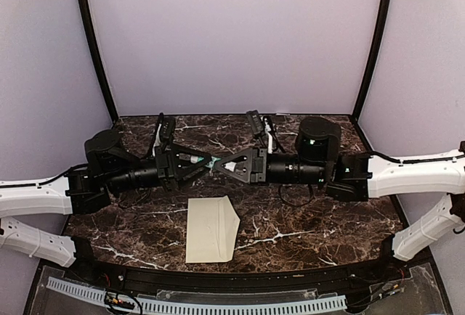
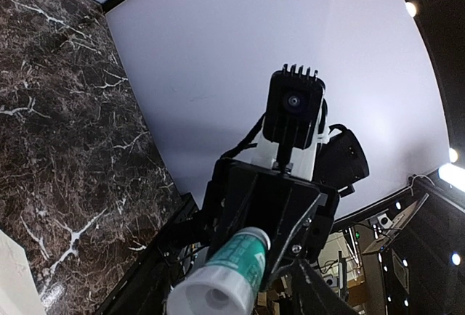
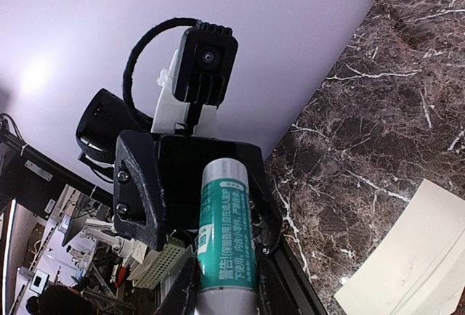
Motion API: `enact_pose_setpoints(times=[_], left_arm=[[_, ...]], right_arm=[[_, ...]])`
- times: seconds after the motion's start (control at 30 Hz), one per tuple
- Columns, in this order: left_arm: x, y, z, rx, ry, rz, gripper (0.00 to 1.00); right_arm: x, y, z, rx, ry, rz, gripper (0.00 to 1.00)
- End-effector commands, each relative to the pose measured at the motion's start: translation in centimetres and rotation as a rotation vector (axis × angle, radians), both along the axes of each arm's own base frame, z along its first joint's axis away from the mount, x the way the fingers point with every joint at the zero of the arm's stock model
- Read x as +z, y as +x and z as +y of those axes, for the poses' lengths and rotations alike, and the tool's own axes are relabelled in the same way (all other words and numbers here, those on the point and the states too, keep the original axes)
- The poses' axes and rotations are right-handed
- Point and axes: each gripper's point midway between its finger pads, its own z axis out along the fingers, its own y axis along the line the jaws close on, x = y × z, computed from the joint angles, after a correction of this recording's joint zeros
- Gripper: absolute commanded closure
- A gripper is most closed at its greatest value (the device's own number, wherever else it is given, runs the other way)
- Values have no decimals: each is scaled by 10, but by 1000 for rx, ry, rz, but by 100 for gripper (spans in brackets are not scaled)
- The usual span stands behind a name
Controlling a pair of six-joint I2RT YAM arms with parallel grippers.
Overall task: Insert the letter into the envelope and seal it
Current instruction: Open the solid glue cap from the solid glue.
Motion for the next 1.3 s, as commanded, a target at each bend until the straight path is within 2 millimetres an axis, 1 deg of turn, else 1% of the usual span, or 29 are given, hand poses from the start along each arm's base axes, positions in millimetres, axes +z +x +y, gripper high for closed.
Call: enact_pose_setpoints(times=[0.0, 0.2, 0.33, 0.57, 0.67, 0.8, 0.9, 0.97, 1.1, 1.17, 1.27], left_arm=[[-8, -12, -3, -67, 21, 10, 44], [-9, -19, -2, -100, 16, 26, 39], [-14, -25, -4, -139, 44, 38, 36], [-14, -30, -7, -178, 47, 47, 37], [-10, -31, -10, -193, 31, 45, 37], [-11, -31, -13, -203, 31, 50, 37], [-11, -31, -15, -212, 27, 52, 37], [-10, -31, -16, -214, 23, 55, 38], [-7, -32, -17, -225, 11, 53, 45], [-6, -32, -17, -226, 8, 52, 51], [-7, -33, -18, -229, 10, 54, 54]], right_arm=[[8, -8, -9, 88, -10, -38, 95], [11, -11, -19, 168, 0, -40, 95], [15, -16, -23, 212, 9, -45, 95], [5, -22, -21, 262, -19, -26, 96], [5, -24, -19, 278, -16, -28, 96], [6, -24, -18, 285, -13, -28, 97], [2, -25, -16, 297, -21, -21, 97], [-2, -25, -15, 304, -28, -13, 97], [-5, -25, -13, 306, -32, -7, 98], [-6, -25, -12, 308, -32, -7, 98], [-7, -24, -11, 308, -32, -6, 98]])
